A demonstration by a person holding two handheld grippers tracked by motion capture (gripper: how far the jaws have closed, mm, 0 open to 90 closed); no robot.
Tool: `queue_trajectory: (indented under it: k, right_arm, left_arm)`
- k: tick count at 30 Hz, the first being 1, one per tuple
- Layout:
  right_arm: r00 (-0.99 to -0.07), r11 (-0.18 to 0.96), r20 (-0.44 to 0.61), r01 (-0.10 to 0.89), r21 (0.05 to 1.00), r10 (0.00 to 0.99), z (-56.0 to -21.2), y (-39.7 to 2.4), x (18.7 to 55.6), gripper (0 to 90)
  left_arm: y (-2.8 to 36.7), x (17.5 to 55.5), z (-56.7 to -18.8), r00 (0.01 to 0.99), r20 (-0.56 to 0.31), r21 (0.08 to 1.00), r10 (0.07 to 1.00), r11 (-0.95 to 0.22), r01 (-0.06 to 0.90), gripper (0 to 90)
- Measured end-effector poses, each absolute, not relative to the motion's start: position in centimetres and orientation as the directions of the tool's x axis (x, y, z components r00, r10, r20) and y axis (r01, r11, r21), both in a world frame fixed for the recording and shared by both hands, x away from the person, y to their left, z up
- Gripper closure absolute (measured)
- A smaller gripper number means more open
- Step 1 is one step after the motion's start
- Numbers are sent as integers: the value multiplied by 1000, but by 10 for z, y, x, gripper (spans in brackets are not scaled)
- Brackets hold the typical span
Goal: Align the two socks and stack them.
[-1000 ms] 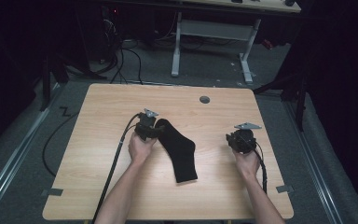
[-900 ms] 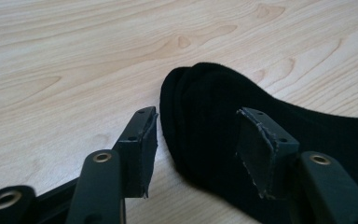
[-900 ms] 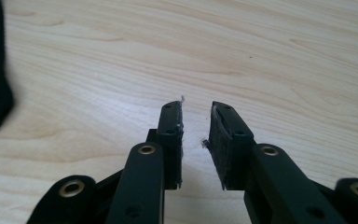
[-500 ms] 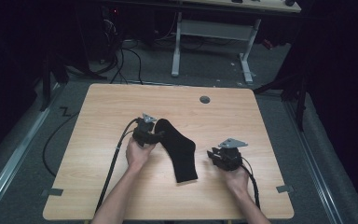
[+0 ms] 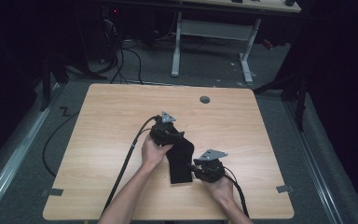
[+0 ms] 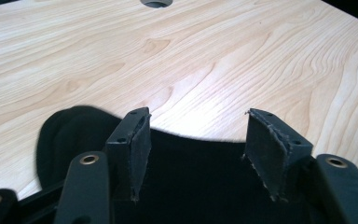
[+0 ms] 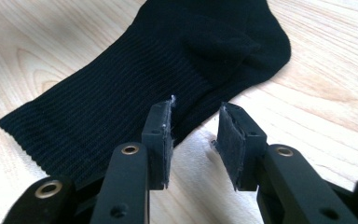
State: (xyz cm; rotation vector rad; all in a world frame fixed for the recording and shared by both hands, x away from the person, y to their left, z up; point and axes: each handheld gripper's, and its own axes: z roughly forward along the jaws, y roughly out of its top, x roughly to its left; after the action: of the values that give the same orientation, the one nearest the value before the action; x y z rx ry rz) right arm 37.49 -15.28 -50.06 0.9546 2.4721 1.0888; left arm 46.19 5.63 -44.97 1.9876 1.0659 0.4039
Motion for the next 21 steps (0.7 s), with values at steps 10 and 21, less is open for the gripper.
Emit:
queue_trajectory:
  k: [10,21]
  right_arm:
    - [-773,526,18,448,723,634,-502,-142,367,627]
    - [-794,546,5,422,724,607,-503,-135,361,645]
  left_arm:
    - [79,448,-463,550,-87,761,831,-301,574,395]
    - [89,417,-489,553,-82,741,829,-321,590,400]
